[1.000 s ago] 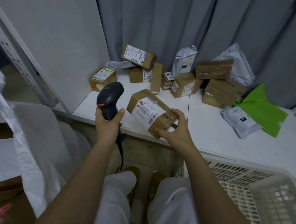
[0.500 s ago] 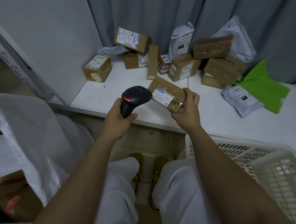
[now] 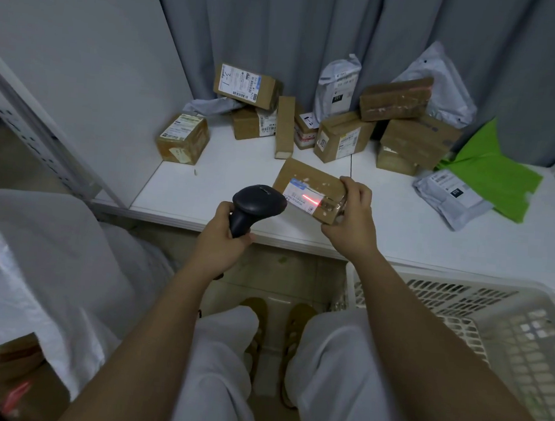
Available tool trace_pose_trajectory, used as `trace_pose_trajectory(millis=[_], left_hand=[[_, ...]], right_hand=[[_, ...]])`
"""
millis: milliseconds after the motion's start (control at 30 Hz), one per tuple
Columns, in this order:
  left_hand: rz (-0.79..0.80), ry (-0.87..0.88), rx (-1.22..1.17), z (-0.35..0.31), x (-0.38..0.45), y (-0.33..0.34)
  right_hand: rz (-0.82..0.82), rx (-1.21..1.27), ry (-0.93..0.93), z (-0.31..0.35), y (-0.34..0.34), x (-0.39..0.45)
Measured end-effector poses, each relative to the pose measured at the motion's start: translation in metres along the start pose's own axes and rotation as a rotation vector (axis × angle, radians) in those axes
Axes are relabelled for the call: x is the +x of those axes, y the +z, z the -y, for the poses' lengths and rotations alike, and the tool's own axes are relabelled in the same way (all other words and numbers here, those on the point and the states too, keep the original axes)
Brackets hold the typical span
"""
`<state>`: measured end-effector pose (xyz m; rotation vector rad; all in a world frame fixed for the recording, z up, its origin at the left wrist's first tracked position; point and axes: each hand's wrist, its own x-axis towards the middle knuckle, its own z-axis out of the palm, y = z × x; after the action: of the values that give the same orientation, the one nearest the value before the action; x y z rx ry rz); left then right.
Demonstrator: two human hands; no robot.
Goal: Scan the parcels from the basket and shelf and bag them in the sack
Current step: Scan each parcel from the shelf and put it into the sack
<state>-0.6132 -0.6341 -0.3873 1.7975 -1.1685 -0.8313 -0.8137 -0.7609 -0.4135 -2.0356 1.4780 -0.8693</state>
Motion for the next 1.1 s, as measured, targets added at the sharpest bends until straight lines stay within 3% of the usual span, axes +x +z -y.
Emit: trace_pose_trajectory(millis=[900,1000,1100], left_hand=[[0.013,-0.063,-0.013,-0.002,-0.004,0.003],[-0.049,-0.024,-0.039,-0.006,-0.006,0.006],[-0.213,0.039,-0.154,-0.021,-0.012,0.008]], right_hand=[[0.001,0.009,-0.009,0.001,-0.004,-0.003],[-0.057,0.066,-0.023,0.007,-0.007,-0.005],[-0.135,0.203,-0.021,0.029,-0.012,-0.015]])
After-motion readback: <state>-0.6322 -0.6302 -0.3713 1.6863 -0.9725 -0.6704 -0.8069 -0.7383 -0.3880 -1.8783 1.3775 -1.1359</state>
